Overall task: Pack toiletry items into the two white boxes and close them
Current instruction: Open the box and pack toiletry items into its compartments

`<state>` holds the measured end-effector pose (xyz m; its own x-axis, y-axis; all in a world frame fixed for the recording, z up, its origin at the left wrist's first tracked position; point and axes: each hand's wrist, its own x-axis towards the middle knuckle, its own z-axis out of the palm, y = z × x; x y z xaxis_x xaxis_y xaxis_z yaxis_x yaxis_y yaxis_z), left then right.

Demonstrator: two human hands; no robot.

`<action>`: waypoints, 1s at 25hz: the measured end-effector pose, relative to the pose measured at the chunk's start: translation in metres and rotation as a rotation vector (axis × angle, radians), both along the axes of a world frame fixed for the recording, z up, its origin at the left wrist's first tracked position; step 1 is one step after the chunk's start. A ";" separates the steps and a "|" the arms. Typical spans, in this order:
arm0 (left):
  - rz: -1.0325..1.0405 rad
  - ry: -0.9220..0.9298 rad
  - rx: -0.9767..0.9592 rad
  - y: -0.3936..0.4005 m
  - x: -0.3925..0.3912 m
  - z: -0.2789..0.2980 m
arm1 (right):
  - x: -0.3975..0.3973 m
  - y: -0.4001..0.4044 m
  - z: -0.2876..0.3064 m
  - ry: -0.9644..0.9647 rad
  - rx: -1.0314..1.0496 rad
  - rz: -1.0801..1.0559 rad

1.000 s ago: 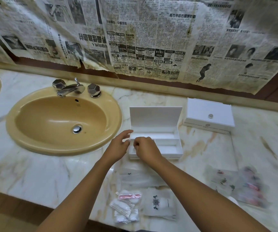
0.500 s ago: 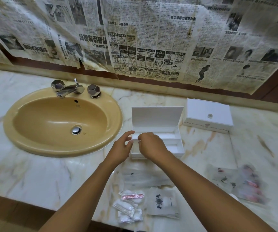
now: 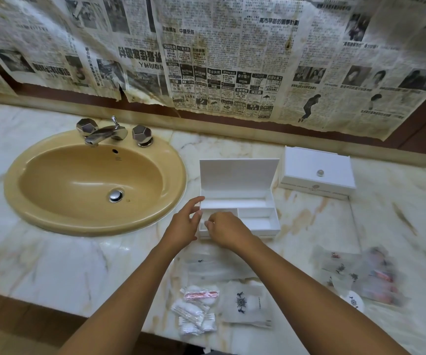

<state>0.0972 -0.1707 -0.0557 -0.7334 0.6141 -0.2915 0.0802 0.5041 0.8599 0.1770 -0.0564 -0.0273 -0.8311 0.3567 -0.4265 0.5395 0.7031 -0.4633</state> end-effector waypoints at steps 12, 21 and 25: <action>0.014 0.103 -0.067 0.006 0.017 -0.002 | 0.084 -0.001 0.028 0.190 -0.018 0.070; 0.028 0.132 -0.079 0.008 0.020 0.000 | 0.115 -0.008 0.001 -0.091 0.027 0.319; 0.023 0.103 -0.071 0.007 0.020 0.003 | 0.113 -0.007 -0.003 -0.033 -0.006 0.231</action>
<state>0.1174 -0.1638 -0.0522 -0.7757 0.5769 -0.2557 0.1541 0.5661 0.8098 0.2898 -0.0630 -0.0304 -0.8758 0.1562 -0.4568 0.3799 0.8069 -0.4523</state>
